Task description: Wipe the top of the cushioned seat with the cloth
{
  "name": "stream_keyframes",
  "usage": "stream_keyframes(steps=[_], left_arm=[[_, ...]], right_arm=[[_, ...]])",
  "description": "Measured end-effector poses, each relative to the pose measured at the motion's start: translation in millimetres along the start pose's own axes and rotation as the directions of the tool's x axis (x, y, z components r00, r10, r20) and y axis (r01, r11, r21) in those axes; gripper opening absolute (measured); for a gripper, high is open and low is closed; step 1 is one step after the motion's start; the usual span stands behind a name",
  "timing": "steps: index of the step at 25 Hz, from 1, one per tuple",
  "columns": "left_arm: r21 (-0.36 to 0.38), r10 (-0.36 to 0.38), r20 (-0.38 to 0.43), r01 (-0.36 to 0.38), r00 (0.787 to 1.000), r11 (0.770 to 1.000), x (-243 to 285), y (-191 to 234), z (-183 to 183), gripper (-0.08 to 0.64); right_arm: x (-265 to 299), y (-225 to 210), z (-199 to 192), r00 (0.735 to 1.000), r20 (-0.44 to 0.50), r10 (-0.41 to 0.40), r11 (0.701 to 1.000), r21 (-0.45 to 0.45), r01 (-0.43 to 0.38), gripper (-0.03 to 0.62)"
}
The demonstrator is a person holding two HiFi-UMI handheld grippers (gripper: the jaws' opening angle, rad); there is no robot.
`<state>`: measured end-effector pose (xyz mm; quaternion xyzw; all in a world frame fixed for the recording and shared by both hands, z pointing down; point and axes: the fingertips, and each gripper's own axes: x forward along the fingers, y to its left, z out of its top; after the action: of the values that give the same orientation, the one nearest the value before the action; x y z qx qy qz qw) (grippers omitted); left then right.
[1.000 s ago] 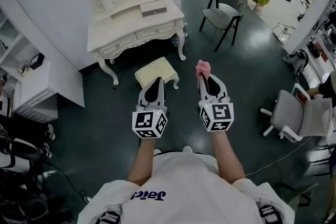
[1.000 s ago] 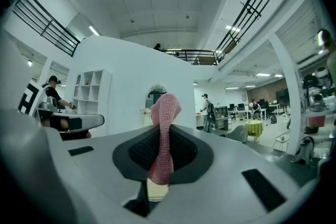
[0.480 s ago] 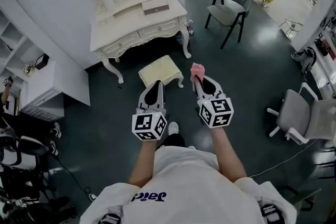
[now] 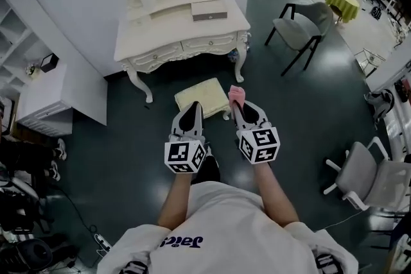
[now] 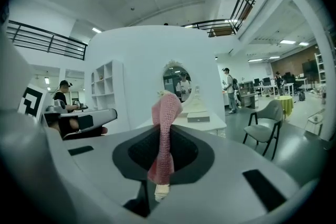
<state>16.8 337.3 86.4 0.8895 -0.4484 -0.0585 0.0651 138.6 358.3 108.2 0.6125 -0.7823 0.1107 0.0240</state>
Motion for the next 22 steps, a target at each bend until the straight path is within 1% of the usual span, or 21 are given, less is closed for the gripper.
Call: stream_keyframes(steps=[3, 6, 12, 15, 18, 20, 22], left_arm=[[-0.001, 0.023, 0.0, -0.023, 1.0, 1.0, 38, 39, 7, 0.012], [-0.004, 0.043, -0.019, -0.043, 0.999, 0.999, 69, 86, 9, 0.012], [-0.04, 0.145, -0.044, -0.147, 0.988, 0.988, 126, 191, -3, 0.012], [-0.061, 0.146, -0.095, -0.153, 0.985, 0.986, 148, 232, -27, 0.012], [-0.076, 0.158, -0.14, -0.169, 0.978, 0.983, 164, 269, -54, 0.012], [-0.101, 0.175, -0.168, -0.193, 0.97, 0.976, 174, 292, -75, 0.012], [-0.135, 0.163, -0.203, -0.193, 0.965, 0.972, 184, 305, -102, 0.012]], right_arm=[[62, -1, 15, 0.999, -0.011, 0.039, 0.999, -0.007, -0.039, 0.038], [125, 10, 26, 0.995, -0.035, 0.094, 0.995, -0.016, -0.095, 0.038], [245, 27, 18, 0.974, -0.133, 0.186, 0.98, -0.048, -0.194, 0.038], [296, 27, -3, 0.956, -0.205, 0.207, 0.975, -0.035, -0.219, 0.038], [335, 20, -33, 0.933, -0.292, 0.211, 0.974, -0.015, -0.225, 0.038], [357, 14, -53, 0.917, -0.341, 0.208, 0.974, -0.009, -0.225, 0.038], [374, 8, -77, 0.895, -0.39, 0.217, 0.972, 0.005, -0.234, 0.038]])
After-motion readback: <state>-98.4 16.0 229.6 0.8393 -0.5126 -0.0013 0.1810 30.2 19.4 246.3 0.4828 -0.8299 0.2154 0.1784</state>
